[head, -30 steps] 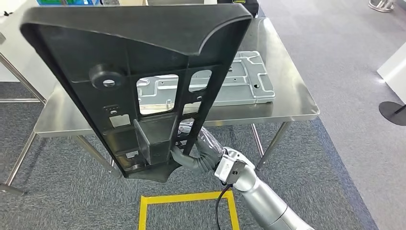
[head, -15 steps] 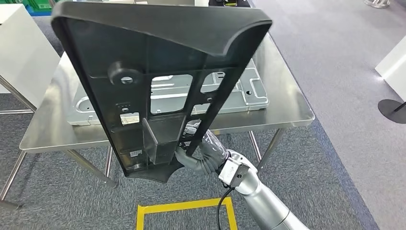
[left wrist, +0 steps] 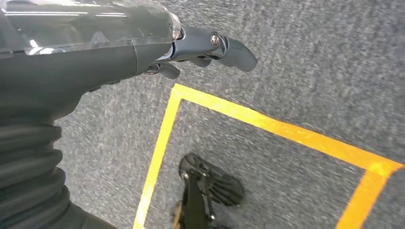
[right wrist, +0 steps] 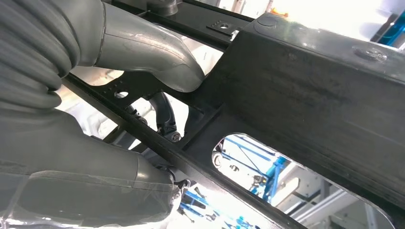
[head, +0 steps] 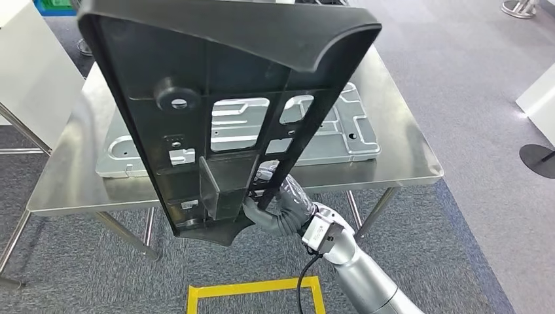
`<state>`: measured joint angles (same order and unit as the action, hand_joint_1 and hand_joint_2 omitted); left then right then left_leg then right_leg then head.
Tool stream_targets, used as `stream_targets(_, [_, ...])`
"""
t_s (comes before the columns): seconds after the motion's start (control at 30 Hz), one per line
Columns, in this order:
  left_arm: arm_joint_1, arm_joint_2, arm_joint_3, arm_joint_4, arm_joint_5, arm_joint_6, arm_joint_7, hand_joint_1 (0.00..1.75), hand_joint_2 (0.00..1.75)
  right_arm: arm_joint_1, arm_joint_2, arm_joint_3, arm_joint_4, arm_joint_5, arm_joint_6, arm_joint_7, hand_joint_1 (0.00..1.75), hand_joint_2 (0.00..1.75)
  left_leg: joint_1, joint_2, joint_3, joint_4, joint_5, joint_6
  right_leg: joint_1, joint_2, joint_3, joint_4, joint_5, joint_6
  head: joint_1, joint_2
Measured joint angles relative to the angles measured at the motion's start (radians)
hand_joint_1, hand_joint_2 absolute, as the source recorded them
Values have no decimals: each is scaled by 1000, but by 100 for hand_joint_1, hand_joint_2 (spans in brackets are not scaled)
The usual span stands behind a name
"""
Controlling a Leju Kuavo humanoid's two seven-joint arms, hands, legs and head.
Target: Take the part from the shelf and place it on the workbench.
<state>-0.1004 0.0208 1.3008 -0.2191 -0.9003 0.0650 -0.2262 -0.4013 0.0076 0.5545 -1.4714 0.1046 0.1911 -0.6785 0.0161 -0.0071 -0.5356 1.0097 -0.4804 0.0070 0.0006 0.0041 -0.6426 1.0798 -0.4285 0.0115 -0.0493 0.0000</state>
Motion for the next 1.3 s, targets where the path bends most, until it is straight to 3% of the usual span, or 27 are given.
stream_targets(0.03, [-1,0,0,0,0,0,0,0,175,0,0,-1,0,0,0,0,175,175,-1,0,5,-1,-6,-5,3,-1,17,-42,13,-6,0,0])
stream_targets(0.1, [-2,-1,0,0,0,0,0,0,175,-1,0,-2,0,0,0,0,175,175,-2,2,11,-6,-13,-16,8,0,26,-63,5,-16,0,0])
stream_targets(0.2, [-5,1,0,0,0,0,1,0,175,-1,1,-2,-1,0,0,0,175,175,-3,5,7,19,-36,-28,-1,1,42,-79,0,-31,0,0])
stream_targets(0.23, [-6,1,0,0,0,0,1,0,175,-1,1,-2,-2,0,0,0,175,175,-3,5,-12,65,-57,-31,-4,1,52,-84,-3,-36,0,0])
stream_targets(0.3, [-4,2,0,0,0,0,1,0,175,-1,1,-2,-1,0,0,0,175,175,-2,5,-88,204,-110,-37,-2,-1,64,-86,-13,-43,0,0])
stream_targets(0.33, [-3,2,0,0,0,0,1,0,175,1,1,-2,0,0,0,0,175,175,-2,5,-127,263,-123,-39,-1,0,70,-86,-18,-45,0,0])
stream_targets(0.37, [-1,2,0,0,0,0,1,0,175,2,1,-2,0,0,0,0,175,175,-2,6,-151,289,-116,-41,0,1,77,-85,-24,-45,0,0])
stream_targets(0.4, [0,2,0,0,0,0,1,0,175,3,1,-2,0,0,0,0,175,175,-2,6,-156,274,-87,-41,0,2,85,-85,-31,-44,0,0])
stream_targets(0.43, [1,3,0,0,0,-1,1,0,175,4,1,-2,0,0,0,0,175,175,-2,6,-142,220,-41,-40,0,3,95,-84,-38,-42,0,0])
stream_targets(0.5, [1,3,0,0,-1,-4,-2,0,175,3,1,-2,0,0,0,0,175,175,-4,6,-91,83,42,-34,1,4,114,-82,-55,-36,0,0])
stream_targets(0.53, [0,4,0,0,-2,-7,-4,0,175,3,1,-2,1,1,-1,0,175,175,-5,6,-71,34,59,-29,2,5,118,-80,-61,-31,0,0])
stream_targets(0.67, [1,4,-3,0,-12,-14,-10,0,175,3,-2,-12,2,7,-15,1,175,175,-8,4,-57,-1,50,-6,4,6,117,-80,-71,-11,0,0])
stream_targets(0.73, [3,3,-6,0,-16,-15,-11,0,175,3,-4,-21,2,8,-22,0,175,175,-3,4,-49,-7,47,5,3,4,97,-32,-98,1,0,0])
stream_targets(0.77, [2,2,-7,0,-17,-16,-11,0,175,4,-6,-24,3,9,-26,-1,175,175,-2,4,-45,-8,44,10,1,3,66,27,-124,7,0,0])
stream_targets(0.83, [2,2,-7,0,-19,-16,-11,0,175,9,-9,-28,7,12,-31,-2,175,175,-2,5,-38,-8,37,14,-4,2,-24,178,-173,15,0,0])
stream_targets(0.87, [2,2,-8,0,-19,-16,-11,0,175,13,-11,-29,9,14,-32,-3,175,175,-2,5,-34,-8,33,14,-6,1,-60,227,-178,17,0,0])
stream_targets(0.9, [3,2,-8,0,-19,-16,-12,0,175,16,-13,-29,11,16,-32,-3,175,175,-2,4,-28,-8,29,14,-7,1,-76,235,-160,17,0,0])
stream_targets(0.93, [3,2,-8,0,-19,-17,-13,0,175,18,-14,-30,13,17,-32,-3,175,175,-2,3,-20,-8,24,13,-7,1,-70,197,-120,15,0,0])
stream_targets(1.0, [3,1,-8,0,-18,-21,-15,0,175,18,-16,-34,15,19,-35,-3,175,175,-3,2,-5,-8,12,9,-5,0,-16,50,-26,5,0,0])
stream_targets(1.03, [2,0,-8,0,-18,-23,-16,0,175,16,-17,-37,16,20,-38,-2,175,175,-4,1,-1,-7,8,5,-2,-1,8,-14,3,-2,0,0])
stream_targets(1.1, [1,-1,-8,0,-18,-24,-18,0,175,12,-18,-47,20,24,-52,3,175,175,-5,0,-1,-8,3,-5,5,-1,24,-64,14,-11,0,0])
stream_targets(1.2, [0,-1,-8,0,-13,-25,-22,0,175,-16,-23,-77,42,37,-90,26,175,175,-5,2,0,-5,-8,-21,1,2,28,-76,13,-25,0,0])
stream_targets(1.27, [-2,-2,-8,0,-12,-26,-25,0,175,-63,-25,-106,83,49,-116,45,175,175,-5,2,-28,63,-46,-28,-4,2,38,-87,14,-36,0,0])
stream_targets(1.3, [-3,-2,-8,0,-12,-26,-25,0,175,-93,-27,-122,114,55,-129,53,175,175,-4,2,-62,131,-76,-31,-3,1,40,-88,12,-39,0,0])
